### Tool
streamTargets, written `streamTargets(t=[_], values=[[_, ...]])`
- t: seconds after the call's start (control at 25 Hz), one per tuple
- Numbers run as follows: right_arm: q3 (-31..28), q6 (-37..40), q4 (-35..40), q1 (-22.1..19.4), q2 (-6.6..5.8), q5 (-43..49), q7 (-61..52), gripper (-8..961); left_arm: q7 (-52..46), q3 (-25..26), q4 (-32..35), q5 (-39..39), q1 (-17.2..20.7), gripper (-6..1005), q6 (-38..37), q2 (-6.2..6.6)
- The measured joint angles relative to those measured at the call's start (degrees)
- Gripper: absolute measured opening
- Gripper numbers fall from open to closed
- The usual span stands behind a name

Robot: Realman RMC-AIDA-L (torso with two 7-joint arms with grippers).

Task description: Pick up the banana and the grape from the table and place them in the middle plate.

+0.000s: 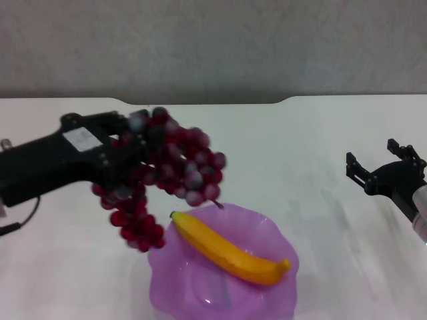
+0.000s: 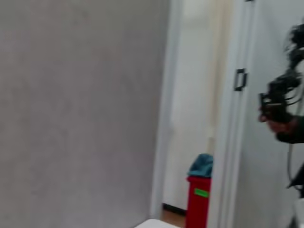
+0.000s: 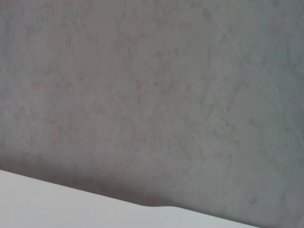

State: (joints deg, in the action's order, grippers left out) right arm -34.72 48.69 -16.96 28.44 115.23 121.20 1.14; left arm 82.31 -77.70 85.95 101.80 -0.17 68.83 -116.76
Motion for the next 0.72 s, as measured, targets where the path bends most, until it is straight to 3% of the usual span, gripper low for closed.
streamTargets(t=[0.24, 0.4, 0.72], values=[[0.0, 0.0, 0.0, 0.0, 0.04, 0.0, 0.0, 884, 7.0, -6.7, -3.0, 2.7, 0.0, 307, -1.0, -0.26], [0.0, 0.0, 0.0, 0.0, 0.07, 0.0, 0.0, 884, 12.9, -12.4, -7.2, 5.8, -0.1, 305, -5.8, -0.3], [0.0, 0.0, 0.0, 0.1, 0.08, 0.0, 0.0, 886, 24.4, -22.5, -16.8, 7.4, -4.3, 300, -15.9, -0.23]])
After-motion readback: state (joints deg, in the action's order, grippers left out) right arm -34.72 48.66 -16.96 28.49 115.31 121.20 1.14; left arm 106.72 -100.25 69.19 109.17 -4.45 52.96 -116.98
